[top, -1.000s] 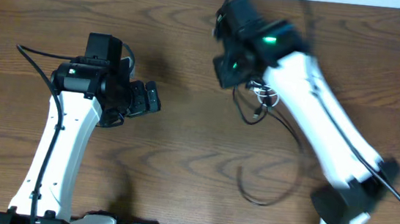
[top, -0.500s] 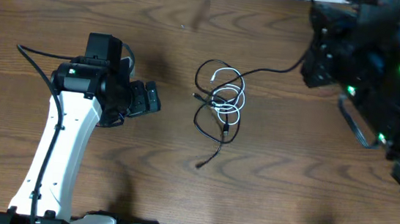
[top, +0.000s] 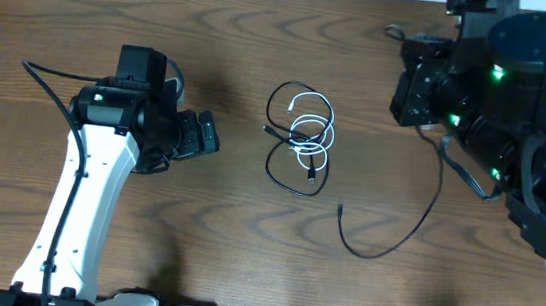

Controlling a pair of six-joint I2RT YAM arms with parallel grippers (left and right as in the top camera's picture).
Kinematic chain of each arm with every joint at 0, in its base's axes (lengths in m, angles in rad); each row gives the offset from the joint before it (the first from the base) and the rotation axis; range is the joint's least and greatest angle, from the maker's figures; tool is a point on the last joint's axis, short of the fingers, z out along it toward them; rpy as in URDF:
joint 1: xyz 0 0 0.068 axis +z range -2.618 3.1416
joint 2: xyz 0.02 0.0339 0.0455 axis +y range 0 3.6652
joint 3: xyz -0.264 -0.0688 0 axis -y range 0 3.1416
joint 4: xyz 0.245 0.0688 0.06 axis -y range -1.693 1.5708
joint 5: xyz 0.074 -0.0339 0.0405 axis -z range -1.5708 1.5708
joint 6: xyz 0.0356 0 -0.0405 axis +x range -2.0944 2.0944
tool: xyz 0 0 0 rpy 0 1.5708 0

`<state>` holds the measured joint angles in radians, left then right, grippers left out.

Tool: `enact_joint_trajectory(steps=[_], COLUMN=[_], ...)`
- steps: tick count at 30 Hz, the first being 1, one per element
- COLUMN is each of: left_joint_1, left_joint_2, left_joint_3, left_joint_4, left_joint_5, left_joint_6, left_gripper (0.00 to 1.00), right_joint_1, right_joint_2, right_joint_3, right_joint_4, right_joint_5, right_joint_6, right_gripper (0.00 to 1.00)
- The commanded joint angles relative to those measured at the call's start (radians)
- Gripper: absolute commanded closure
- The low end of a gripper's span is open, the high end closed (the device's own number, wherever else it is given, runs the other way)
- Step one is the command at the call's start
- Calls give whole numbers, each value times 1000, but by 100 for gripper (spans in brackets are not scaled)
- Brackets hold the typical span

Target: Untangle cables

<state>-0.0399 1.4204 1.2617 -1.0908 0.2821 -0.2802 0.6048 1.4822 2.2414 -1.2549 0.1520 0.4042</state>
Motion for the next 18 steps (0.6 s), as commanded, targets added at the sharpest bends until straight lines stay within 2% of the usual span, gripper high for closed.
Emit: enact_joint_trajectory(steps=[1,8,11,12,13,16,18], left_joint_1=[4,4,4,4,4,-10,-33], left_joint_2=[5,5,5,5,5,5,5], left_joint_3=[4,4,4,4,4,4,4], left_joint_4=[-1,47,21,11,7,39,31], left_joint_5=[-7,7,135,273,357,733,921], left_joint_6=[17,11,-46,-86,-72,184,346], left_gripper=[2,2,2,2,3,2,2], right_joint_1=[3,3,3,3,3,3,-5], right_joint_2=[3,5,10,15,17,29,40], right_joint_3=[-4,-5,-5,-5,-5,-5,-5], right_joint_4=[2,-21,-20,-20,-20,-20,-20], right_joint_5=[-93,-99,-97,-86,-74,-38,6], right_joint_6=[109,142,142,142,142,153,196], right_gripper=[99,99,98,99,99,99,98])
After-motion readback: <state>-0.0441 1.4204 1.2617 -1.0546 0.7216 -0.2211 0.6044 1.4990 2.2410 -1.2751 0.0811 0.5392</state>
